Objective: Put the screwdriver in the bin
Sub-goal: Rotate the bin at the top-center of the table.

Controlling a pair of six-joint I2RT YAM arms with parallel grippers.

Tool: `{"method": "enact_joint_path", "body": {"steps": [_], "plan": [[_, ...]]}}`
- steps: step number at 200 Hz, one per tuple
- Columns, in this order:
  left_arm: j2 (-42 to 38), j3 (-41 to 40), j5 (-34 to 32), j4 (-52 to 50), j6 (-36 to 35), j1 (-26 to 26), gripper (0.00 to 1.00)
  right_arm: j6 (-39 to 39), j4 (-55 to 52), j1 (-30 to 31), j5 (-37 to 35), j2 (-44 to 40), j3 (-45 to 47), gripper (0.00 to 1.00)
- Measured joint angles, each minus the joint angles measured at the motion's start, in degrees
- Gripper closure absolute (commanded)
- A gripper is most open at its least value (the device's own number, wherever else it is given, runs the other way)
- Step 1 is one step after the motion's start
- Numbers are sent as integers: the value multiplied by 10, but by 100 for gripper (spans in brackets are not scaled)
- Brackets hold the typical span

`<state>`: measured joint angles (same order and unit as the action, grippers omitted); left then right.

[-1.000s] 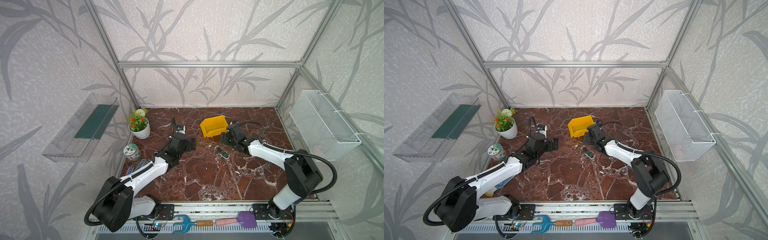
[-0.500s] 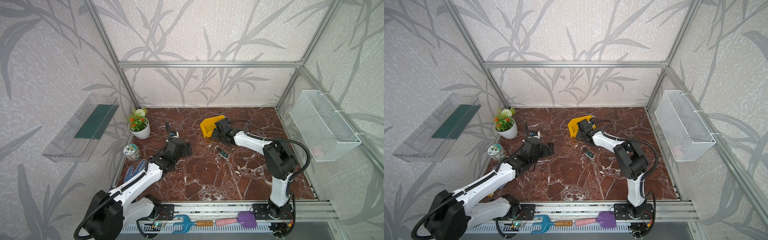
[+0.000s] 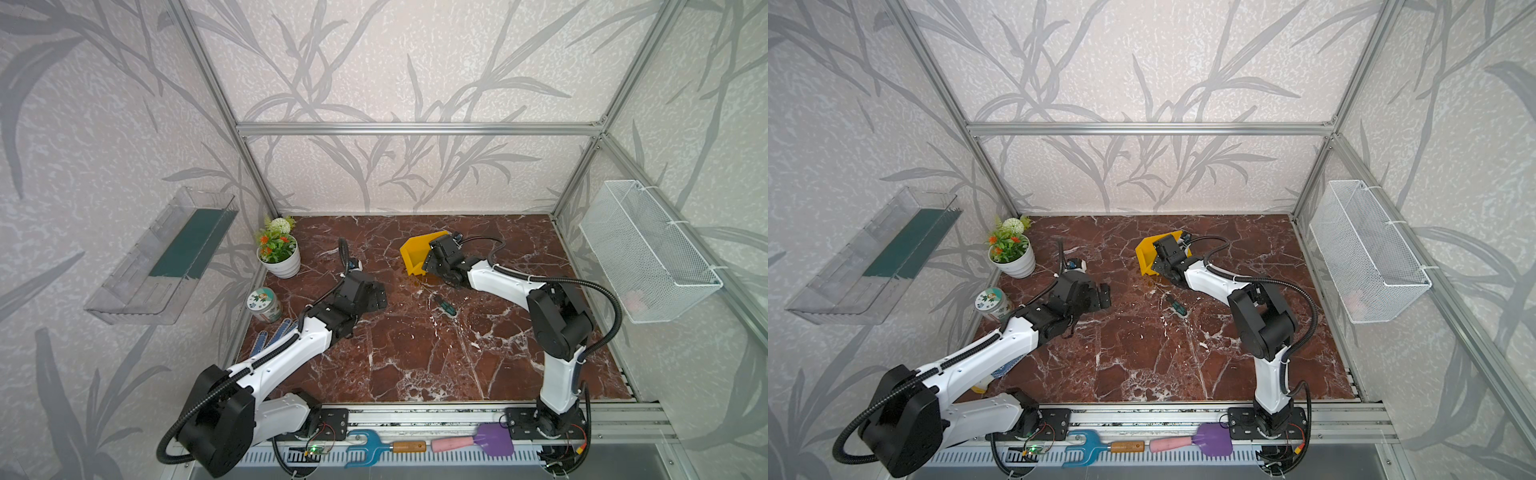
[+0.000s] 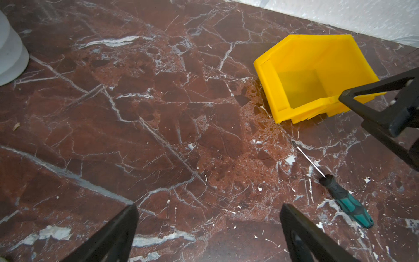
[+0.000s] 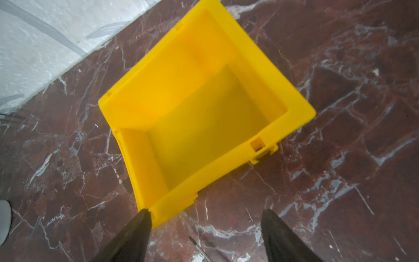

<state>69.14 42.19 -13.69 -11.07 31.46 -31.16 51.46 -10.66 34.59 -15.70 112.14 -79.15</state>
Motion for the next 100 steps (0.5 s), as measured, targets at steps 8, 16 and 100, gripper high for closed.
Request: {"method": "enact_joint_path", "body": {"steps": [8, 16, 100], "plan": [[3, 9, 0, -2, 0, -2, 1, -3, 1, 0, -3, 8, -12, 27], [4, 16, 0, -3, -1, -4, 1, -5, 2, 0, -5, 16, -24, 28], [-12, 17, -3, -9, -4, -7, 1, -51, 2, -4, 7, 66, -58, 66]]}}
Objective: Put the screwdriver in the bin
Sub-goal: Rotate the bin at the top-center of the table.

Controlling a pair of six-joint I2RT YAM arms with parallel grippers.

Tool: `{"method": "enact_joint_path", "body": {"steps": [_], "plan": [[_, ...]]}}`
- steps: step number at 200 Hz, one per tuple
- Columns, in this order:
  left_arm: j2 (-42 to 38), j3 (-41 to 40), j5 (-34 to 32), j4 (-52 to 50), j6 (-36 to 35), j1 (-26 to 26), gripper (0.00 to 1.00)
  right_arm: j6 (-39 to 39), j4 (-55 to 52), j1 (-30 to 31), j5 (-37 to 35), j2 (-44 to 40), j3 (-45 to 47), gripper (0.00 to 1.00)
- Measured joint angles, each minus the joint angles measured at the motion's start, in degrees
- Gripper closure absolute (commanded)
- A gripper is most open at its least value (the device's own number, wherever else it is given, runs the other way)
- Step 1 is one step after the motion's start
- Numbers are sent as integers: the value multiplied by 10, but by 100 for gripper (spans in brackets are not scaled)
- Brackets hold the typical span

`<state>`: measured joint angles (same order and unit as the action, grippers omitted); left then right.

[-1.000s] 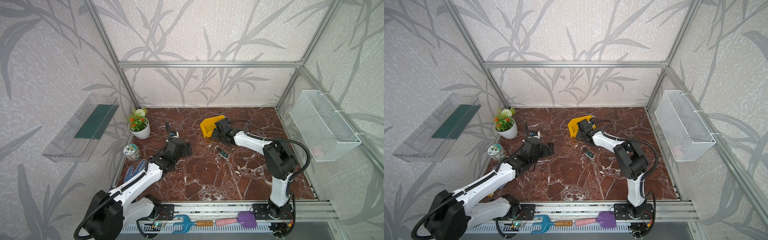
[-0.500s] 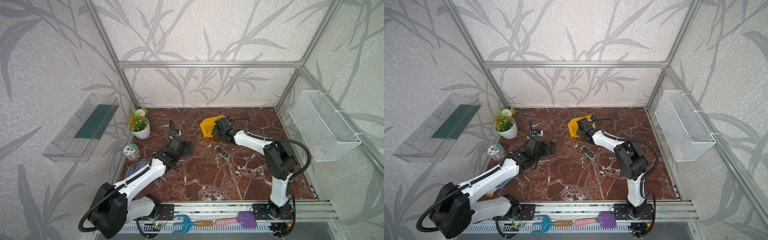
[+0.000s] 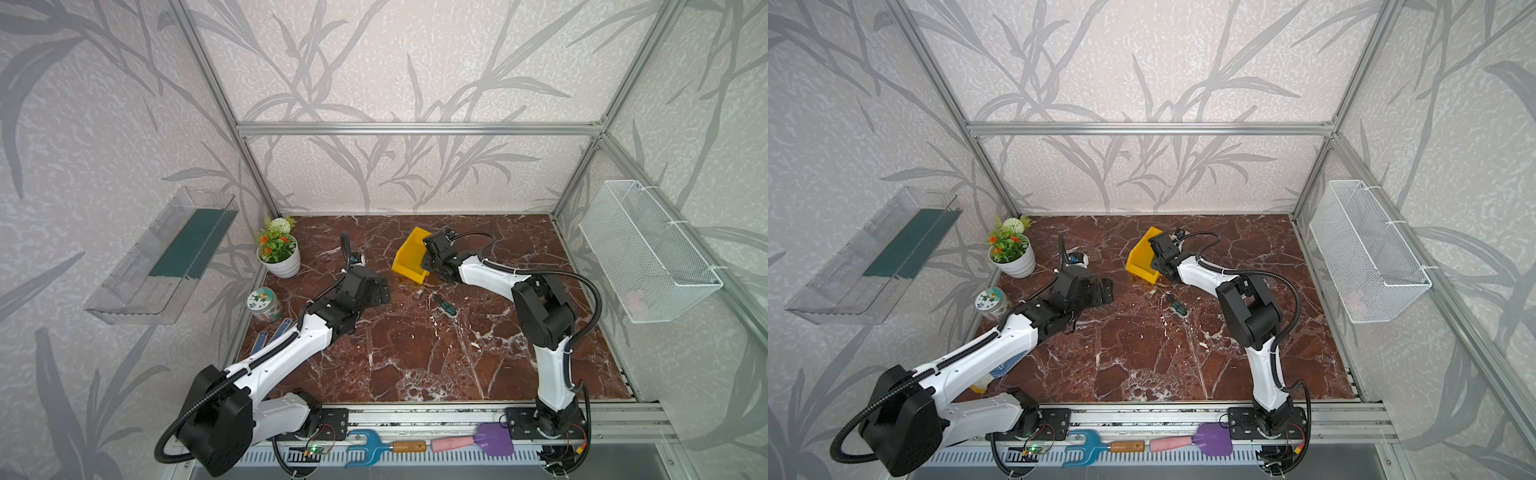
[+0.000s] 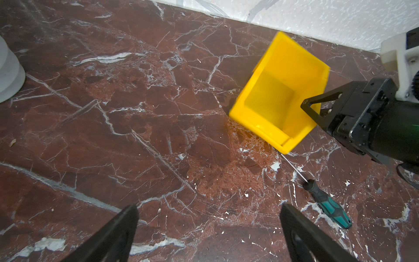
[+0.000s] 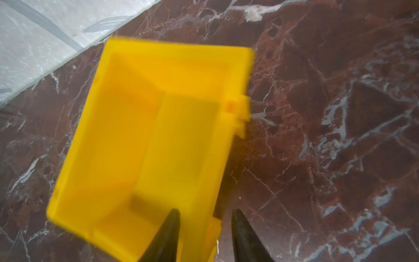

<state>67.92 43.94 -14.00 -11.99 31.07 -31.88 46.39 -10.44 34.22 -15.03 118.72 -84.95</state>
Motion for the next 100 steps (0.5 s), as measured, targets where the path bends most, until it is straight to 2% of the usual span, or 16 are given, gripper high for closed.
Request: {"method": "enact_joint_path", "body": {"steps": [23, 40, 67, 100], "plan": [[-15, -8, -2, -1, 0, 0, 1, -44, -5, 0, 5, 0, 0, 69], [-23, -13, -4, -3, 1, 0, 1, -88, -19, 0, 22, 1, -9, 77], [-36, -26, -10, -7, 5, 0, 1, -141, -42, 0, 54, 15, -49, 80], [-57, -42, -10, -17, 10, 0, 1, -200, -58, 5, 83, 26, -72, 80]]}}
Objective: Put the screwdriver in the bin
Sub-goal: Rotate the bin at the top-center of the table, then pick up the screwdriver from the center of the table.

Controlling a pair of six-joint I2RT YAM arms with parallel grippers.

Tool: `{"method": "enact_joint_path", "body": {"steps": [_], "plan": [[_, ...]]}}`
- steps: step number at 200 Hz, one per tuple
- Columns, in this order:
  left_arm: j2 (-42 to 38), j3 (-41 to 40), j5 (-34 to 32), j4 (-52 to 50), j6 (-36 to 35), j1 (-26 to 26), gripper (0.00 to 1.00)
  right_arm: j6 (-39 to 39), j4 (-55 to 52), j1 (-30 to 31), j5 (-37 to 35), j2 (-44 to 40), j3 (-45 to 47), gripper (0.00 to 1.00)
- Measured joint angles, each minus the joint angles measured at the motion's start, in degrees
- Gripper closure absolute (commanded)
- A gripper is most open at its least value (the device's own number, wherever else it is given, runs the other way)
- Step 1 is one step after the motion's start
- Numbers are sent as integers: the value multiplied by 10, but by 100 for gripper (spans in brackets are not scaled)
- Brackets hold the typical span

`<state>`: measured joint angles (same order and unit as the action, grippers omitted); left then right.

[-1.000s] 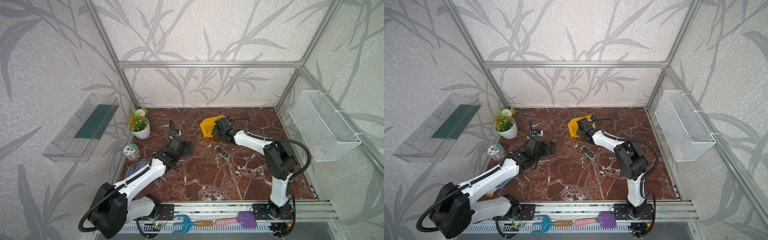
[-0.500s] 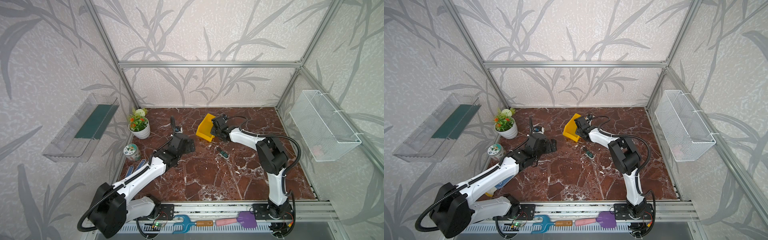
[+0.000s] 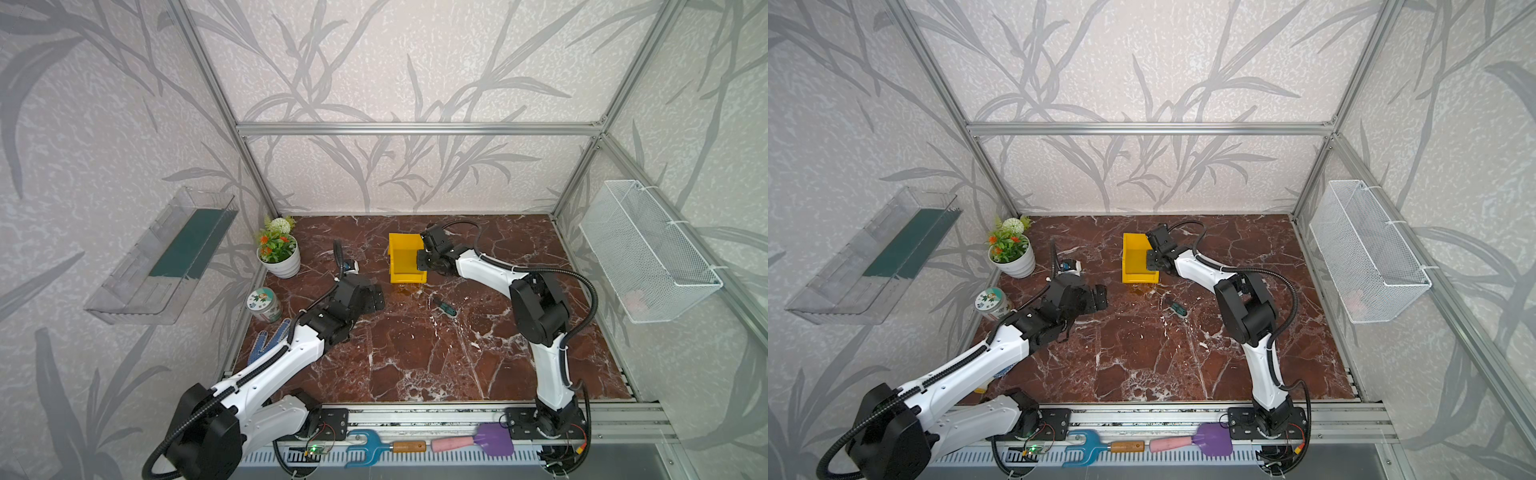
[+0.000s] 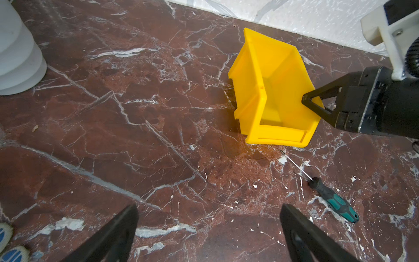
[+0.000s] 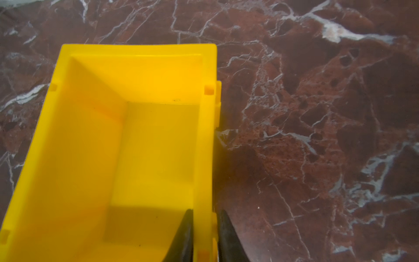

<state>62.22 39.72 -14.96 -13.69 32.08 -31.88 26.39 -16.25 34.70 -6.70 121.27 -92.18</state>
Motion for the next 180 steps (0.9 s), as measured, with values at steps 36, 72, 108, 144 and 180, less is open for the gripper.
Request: {"method": "enact_joint_path", "body": {"steps": [36, 72, 108, 144, 180], "plan": [[-31, -17, 3, -10, 1, 0, 1, -56, -25, 7, 12, 0, 0, 69], [-53, -36, 19, -9, 2, 0, 1, -104, -51, 10, 22, -3, 0, 60], [-56, -39, 51, -8, 7, -1, 1, -131, -71, 10, 33, -67, 49, 50], [-65, -45, 103, 21, 8, -9, 1, -160, -69, 10, 31, -209, 159, 45], [-55, -64, 151, 78, 12, -23, 1, -177, -66, 10, 41, -237, 245, 45]]}}
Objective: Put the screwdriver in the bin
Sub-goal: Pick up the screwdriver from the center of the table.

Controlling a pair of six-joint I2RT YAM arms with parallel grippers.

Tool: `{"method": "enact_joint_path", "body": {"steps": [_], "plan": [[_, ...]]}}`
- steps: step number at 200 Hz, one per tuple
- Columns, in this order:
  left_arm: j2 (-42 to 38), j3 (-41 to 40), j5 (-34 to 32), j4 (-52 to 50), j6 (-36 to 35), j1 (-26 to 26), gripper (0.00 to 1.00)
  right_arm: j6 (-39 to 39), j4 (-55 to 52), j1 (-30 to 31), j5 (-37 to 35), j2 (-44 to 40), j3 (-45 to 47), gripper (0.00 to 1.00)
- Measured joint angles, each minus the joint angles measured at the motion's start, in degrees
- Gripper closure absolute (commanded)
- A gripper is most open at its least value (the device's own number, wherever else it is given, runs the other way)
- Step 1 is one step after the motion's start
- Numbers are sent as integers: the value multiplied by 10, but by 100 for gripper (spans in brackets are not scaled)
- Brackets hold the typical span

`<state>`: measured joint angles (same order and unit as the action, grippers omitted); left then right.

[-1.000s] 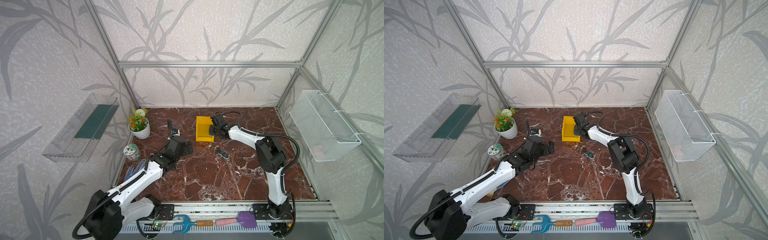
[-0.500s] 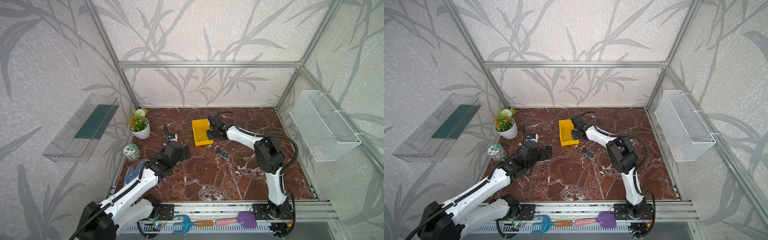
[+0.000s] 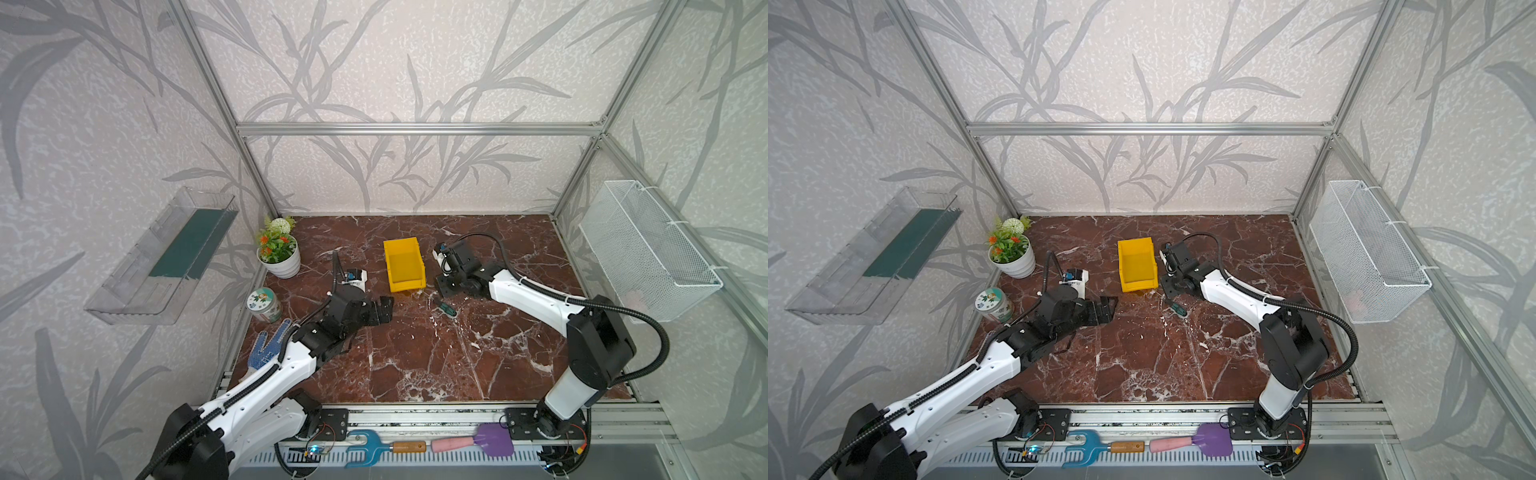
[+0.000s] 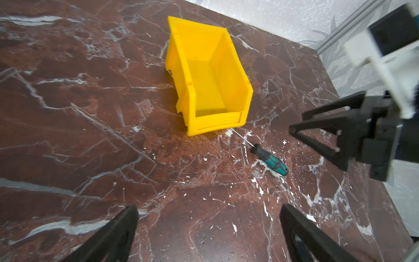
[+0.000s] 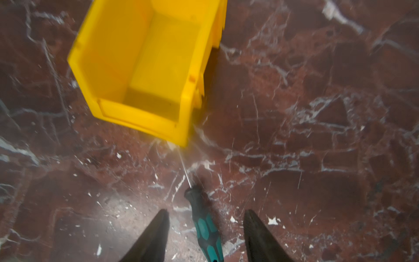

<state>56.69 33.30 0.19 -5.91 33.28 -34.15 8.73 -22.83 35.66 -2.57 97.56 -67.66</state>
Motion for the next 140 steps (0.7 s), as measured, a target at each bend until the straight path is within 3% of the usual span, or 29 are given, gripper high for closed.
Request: {"method": "enact_joint_path", "body": {"steps": [72, 140], "plan": [[65, 1, 47, 57, 15, -30, 1, -4, -63, -1, 16, 73, 7, 51], [53, 1, 35, 55, 15, -32, 1, -8, -70, 2, 22, 82, 9, 76]]}}
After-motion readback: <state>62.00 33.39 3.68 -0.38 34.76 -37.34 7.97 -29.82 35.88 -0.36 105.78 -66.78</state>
